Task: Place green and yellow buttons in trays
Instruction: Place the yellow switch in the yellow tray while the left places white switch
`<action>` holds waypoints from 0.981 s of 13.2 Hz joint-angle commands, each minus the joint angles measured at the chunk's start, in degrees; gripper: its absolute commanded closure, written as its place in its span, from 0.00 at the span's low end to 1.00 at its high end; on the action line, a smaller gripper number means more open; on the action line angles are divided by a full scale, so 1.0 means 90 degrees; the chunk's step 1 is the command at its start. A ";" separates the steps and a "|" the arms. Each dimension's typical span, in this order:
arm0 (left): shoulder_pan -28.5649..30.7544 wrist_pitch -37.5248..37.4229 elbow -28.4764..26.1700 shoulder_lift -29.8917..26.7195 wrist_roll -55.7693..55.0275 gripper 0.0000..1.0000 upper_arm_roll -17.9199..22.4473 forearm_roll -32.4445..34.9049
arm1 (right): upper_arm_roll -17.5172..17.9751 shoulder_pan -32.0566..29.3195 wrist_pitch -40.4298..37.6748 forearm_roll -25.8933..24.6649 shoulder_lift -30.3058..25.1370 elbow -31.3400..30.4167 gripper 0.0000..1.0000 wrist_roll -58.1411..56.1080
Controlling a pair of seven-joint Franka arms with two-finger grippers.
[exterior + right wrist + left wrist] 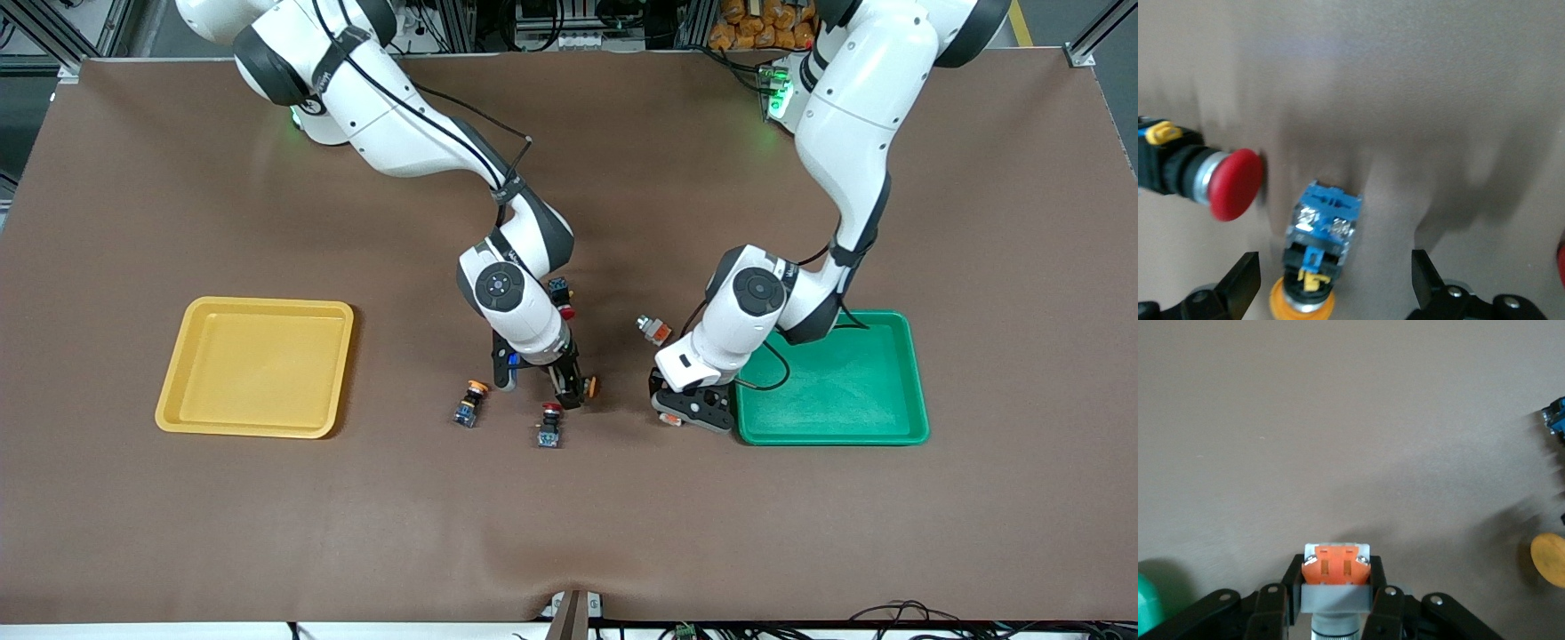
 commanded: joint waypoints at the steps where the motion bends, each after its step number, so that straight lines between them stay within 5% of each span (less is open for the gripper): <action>1: 0.0280 -0.0991 -0.0192 -0.0750 0.0045 1.00 -0.0010 0.0069 | -0.0050 0.0063 0.0001 -0.0092 0.0120 0.0170 0.09 0.0086; 3: 0.0476 -0.1266 -0.0396 -0.0975 -0.0003 1.00 -0.0059 0.0040 | -0.0050 0.0063 0.0001 -0.0092 0.0110 0.0170 0.76 0.0106; 4: 0.0525 -0.1277 -0.0533 -0.1044 -0.0014 1.00 -0.0050 0.0030 | -0.0060 0.0063 0.0001 -0.0101 0.0101 0.0170 0.98 0.0096; 7: 0.1082 -0.1316 -0.0885 -0.1151 0.0239 1.00 -0.0059 0.0040 | -0.0070 -0.0005 -0.0193 -0.0180 -0.0142 0.0180 1.00 0.0086; 13: 0.1736 -0.1306 -0.1345 -0.1084 0.0600 0.91 -0.0059 0.0088 | -0.0363 -0.0268 -0.2701 -0.0199 -0.1060 0.0239 1.00 -0.0546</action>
